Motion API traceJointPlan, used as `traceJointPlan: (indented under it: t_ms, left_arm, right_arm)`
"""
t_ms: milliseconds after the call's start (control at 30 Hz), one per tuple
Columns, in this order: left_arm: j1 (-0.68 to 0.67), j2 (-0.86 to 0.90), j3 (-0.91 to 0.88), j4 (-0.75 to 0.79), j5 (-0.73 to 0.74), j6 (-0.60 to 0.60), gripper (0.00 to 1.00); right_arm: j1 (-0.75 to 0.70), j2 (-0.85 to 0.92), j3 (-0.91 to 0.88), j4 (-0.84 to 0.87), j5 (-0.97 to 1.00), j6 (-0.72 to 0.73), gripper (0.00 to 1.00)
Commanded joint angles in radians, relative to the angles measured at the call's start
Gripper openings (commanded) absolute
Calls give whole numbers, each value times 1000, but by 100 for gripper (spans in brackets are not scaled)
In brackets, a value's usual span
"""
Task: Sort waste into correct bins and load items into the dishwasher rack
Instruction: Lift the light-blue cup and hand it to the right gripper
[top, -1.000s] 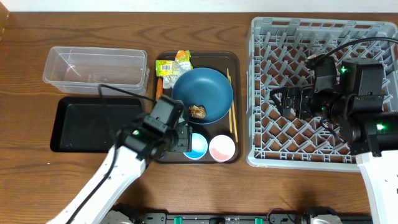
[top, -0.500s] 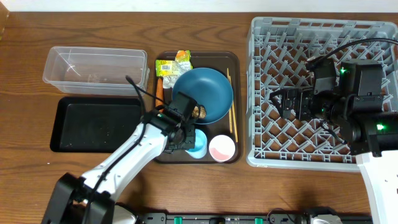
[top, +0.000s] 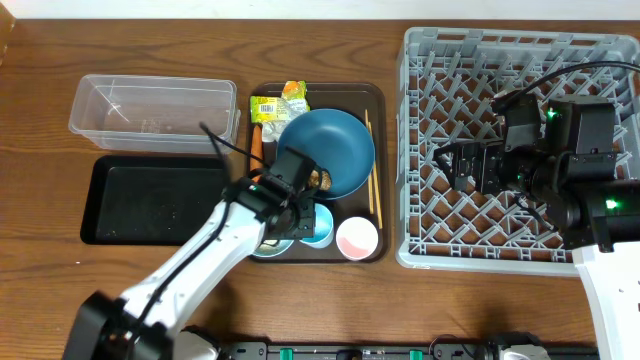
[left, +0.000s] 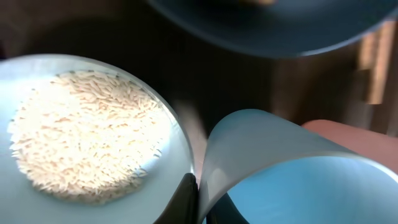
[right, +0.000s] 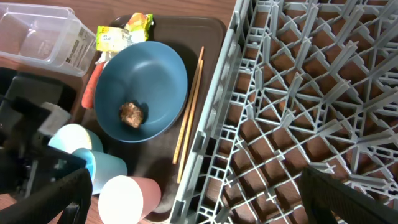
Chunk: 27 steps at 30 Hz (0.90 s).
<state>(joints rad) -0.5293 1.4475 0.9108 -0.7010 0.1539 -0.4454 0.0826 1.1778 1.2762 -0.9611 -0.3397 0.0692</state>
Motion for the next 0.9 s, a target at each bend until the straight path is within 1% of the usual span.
traceJointPlan:
  t_ms: [0, 167, 233, 300, 367, 400, 467, 600, 667, 733, 867]
  left_arm:
    - [0, -92, 23, -18, -5, -2, 6]
    - [16, -223, 41, -72, -2, -1, 6]
    - [39, -285, 50, -59, 55, 19, 6]
    - [74, -340, 51, 0, 179, 47, 6]
    - [117, -381, 51, 100, 349, 52, 6]
    - [136, -390, 51, 151, 427, 52, 6]
    - [168, -393, 51, 257, 586, 50, 6]
    - [194, -354, 51, 404, 832, 43, 6]
    - [193, -325, 51, 462, 932, 43, 6]
    - [193, -296, 51, 513, 1009, 41, 6]
    - [193, -249, 51, 603, 1100, 8, 6]
  right_arm:
    - [-19, -3, 22, -1, 7, 13, 99]
    - [-19, -3, 21, -2, 5, 13, 99]
    - [-18, -3, 22, -1, -30, 13, 99]
    - [-18, -3, 21, 3, -101, 12, 96]
    - [-18, -3, 22, 11, -195, 3, 89]
    - [-18, -3, 21, 18, -255, -18, 88]
    - [-18, -3, 22, 30, -385, -68, 86]
    - [-18, -3, 21, 51, -715, -204, 86]
    - [-16, -3, 21, 53, -831, -238, 86]
    - [-11, -3, 21, 52, -906, -256, 84]
    - [23, -3, 21, 52, -924, -275, 81]
